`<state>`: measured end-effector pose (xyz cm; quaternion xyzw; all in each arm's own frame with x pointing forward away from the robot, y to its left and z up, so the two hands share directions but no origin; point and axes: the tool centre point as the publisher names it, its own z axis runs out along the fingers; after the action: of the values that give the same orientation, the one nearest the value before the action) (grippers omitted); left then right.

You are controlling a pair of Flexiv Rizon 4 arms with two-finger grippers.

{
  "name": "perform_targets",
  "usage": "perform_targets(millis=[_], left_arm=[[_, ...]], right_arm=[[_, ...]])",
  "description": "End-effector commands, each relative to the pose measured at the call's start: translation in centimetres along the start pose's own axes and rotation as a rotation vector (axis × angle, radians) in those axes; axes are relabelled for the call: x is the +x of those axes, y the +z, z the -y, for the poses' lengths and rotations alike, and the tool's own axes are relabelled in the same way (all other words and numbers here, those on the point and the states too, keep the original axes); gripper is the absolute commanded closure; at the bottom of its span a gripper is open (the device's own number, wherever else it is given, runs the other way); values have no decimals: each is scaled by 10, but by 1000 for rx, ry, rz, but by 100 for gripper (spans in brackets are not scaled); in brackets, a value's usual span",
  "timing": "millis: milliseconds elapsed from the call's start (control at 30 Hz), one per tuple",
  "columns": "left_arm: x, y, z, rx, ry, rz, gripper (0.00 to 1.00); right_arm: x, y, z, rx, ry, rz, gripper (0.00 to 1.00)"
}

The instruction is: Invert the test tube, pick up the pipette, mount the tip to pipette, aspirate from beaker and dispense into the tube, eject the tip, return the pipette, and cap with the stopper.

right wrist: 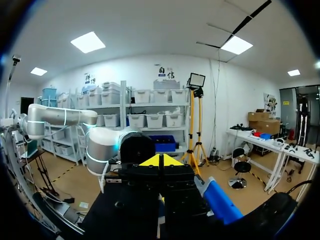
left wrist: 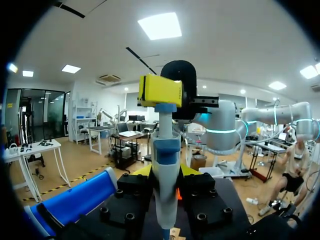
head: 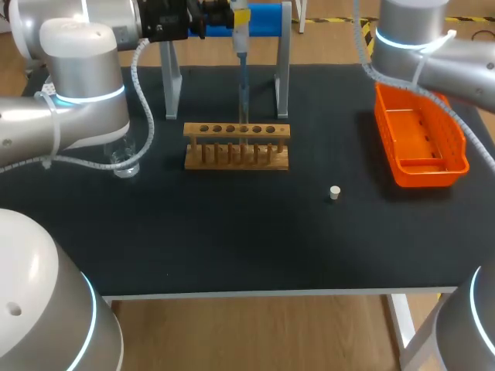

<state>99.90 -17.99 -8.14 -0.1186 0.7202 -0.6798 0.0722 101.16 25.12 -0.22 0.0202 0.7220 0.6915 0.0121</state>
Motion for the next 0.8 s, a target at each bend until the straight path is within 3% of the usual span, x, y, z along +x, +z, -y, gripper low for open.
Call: perform_targets(millis=[33, 433, 667, 800], left_arm=[[0, 0, 1, -1, -1, 0, 100], [0, 0, 1, -1, -1, 0, 100], [0, 0, 1, -1, -1, 0, 100], [0, 0, 1, -1, -1, 0, 100]], right_arm=[[9, -12, -10, 6, -14, 8, 2], [30, -66, 11, 30, -34, 27, 0], [51, -95, 45, 49, -39, 26, 0], [55, -104, 77, 66, -30, 15, 0]])
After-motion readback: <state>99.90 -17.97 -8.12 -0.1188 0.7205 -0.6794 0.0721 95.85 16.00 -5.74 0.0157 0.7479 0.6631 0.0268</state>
